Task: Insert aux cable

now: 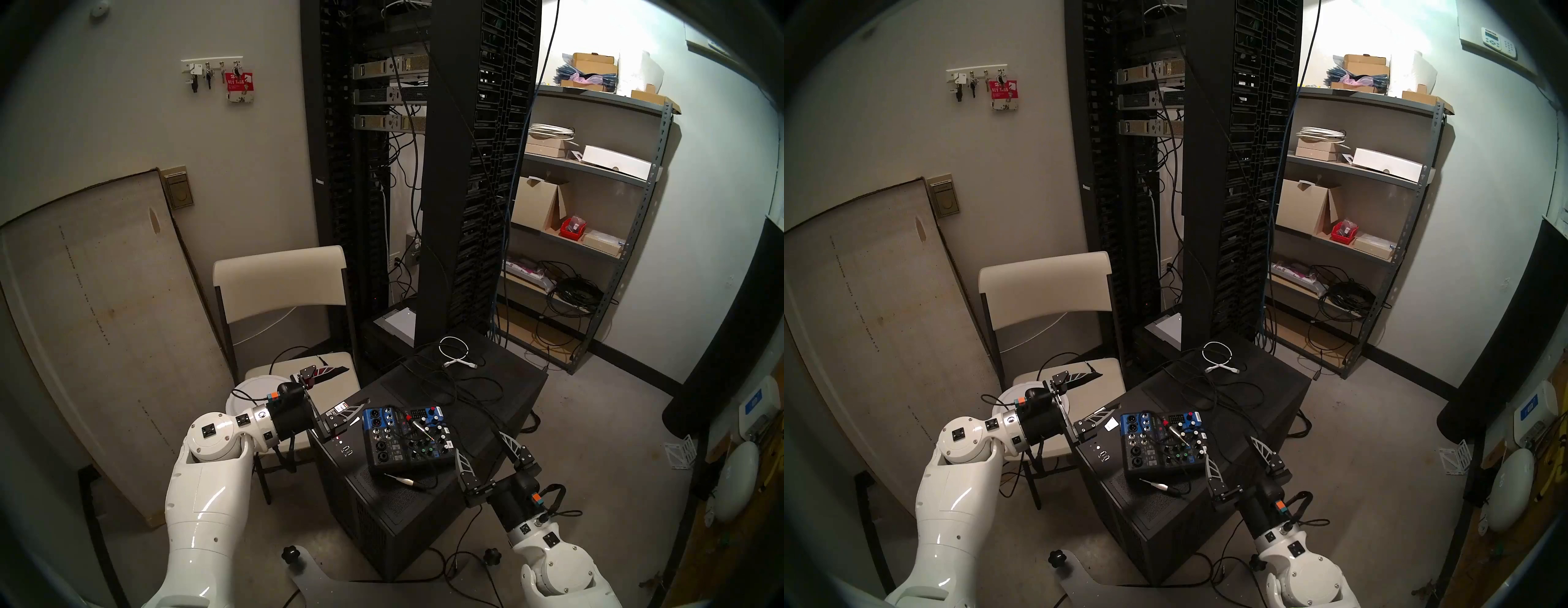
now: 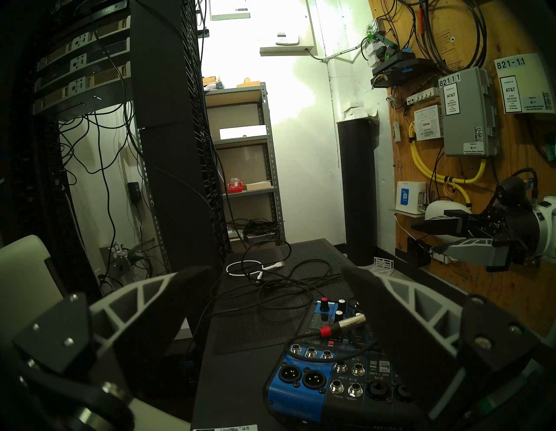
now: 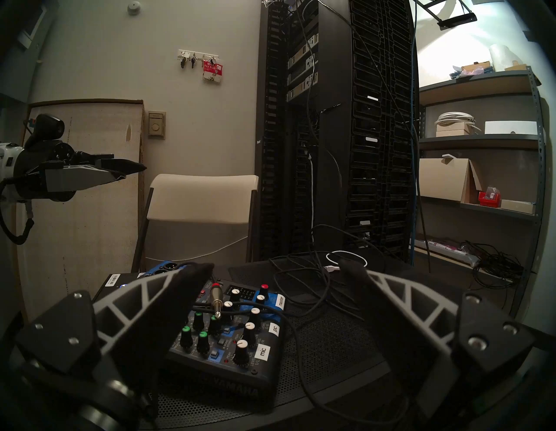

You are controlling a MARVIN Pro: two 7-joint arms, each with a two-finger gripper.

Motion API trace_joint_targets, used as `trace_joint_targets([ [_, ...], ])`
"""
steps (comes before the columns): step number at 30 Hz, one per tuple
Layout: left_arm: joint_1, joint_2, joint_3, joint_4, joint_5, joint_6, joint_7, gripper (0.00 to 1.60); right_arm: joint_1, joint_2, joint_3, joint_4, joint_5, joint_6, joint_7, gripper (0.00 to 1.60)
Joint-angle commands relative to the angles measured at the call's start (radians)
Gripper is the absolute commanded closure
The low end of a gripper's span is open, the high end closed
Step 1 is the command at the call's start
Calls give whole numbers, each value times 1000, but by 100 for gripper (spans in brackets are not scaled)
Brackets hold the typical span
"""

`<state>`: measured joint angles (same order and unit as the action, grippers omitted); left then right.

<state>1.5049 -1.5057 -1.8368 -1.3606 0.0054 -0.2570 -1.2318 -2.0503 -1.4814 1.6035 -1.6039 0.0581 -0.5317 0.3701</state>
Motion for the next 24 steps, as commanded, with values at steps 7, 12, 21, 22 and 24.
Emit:
trace_joint_targets([
  [7,-5,-4,-1,-11,0,0,-1,0,1,1,1,-15,0,-2,0,0],
  [12,-6,-5,-2,-11,1,0,-2,0,1,0,1,-15,0,-2,0,0],
  [21,-6,-7,-4,-10,3,0,-4,0,20,56,-11,-28,30,33,80,0],
  [22,-6,-7,-5,-10,3,0,-5,0,22,63,-13,-30,29,37,88,0],
  [24,-6,-8,-5,-10,4,0,-5,0,31,74,-14,-31,34,50,111,0],
])
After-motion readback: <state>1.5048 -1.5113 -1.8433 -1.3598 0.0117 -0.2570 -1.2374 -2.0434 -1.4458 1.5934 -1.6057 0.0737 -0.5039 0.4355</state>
